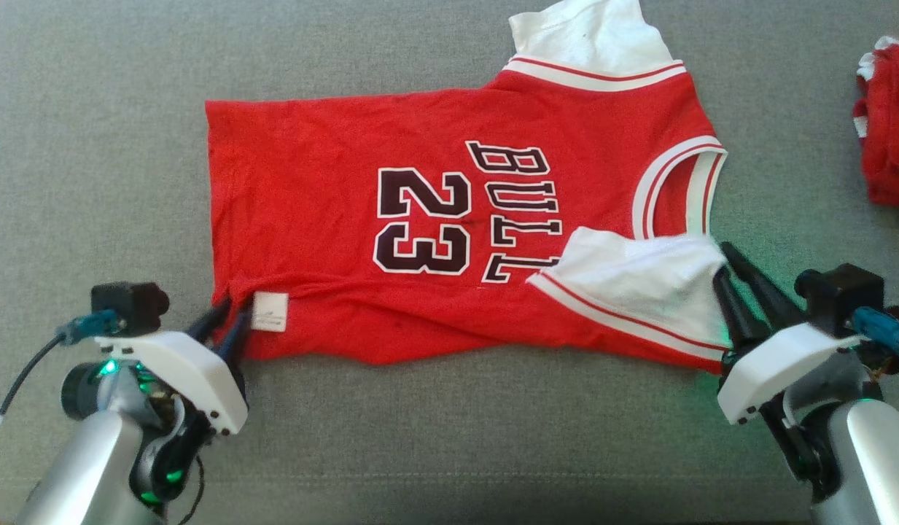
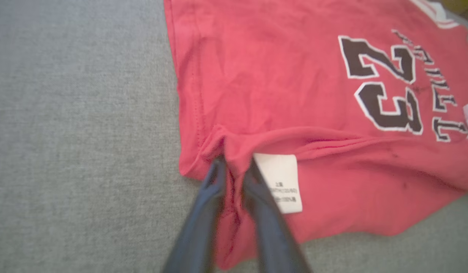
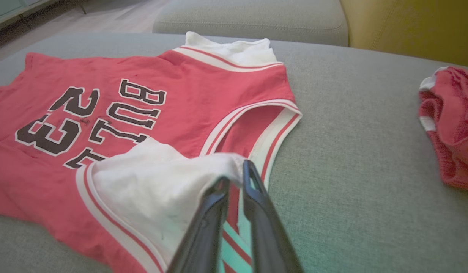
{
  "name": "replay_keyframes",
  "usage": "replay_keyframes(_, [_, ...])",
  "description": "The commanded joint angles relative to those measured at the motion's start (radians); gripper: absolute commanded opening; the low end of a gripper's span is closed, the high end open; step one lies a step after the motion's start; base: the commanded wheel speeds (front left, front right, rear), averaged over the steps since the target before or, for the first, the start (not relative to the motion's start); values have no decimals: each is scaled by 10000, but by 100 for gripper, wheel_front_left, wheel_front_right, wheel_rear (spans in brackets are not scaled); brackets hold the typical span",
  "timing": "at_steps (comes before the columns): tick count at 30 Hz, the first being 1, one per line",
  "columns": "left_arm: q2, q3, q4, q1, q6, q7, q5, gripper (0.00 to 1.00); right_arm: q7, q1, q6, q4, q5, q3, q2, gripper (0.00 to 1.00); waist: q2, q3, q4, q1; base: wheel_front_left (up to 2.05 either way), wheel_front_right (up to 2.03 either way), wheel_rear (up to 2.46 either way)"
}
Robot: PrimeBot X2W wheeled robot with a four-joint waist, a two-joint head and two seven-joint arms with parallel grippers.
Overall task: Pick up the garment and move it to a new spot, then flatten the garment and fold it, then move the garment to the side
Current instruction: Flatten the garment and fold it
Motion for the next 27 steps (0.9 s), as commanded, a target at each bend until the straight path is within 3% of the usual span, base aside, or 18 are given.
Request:
replay_keyframes(1, [102, 523, -203, -343, -5, -421, -145, 100, -334, -209, 35, -235, -87, 45, 0, 100, 0, -91, 10, 0, 0, 0, 0])
replay_keyframes(15, [-844, 1428, -1177, 1369, 1212, -3986, 451, 100, -2855, 1031, 35, -1313, -1318, -1690, 1630, 100, 0, -1199, 54, 0, 0, 0, 0])
replay_keyframes(20, [-1091, 1529, -1733, 1875, 1520, -4332, 1284, 100, -3451, 1484, 35, -1582, -1643, -1597, 1891, 100, 0, -1591, 22, 0, 0, 0, 0])
replay_keyframes(27, [-1343, 1621, -2017, 2591, 1540, -4368, 2179, 100, -3667, 2259, 35, -1529, -1755, -1490, 2005, 100, 0, -2029, -14, 0, 0, 0, 0])
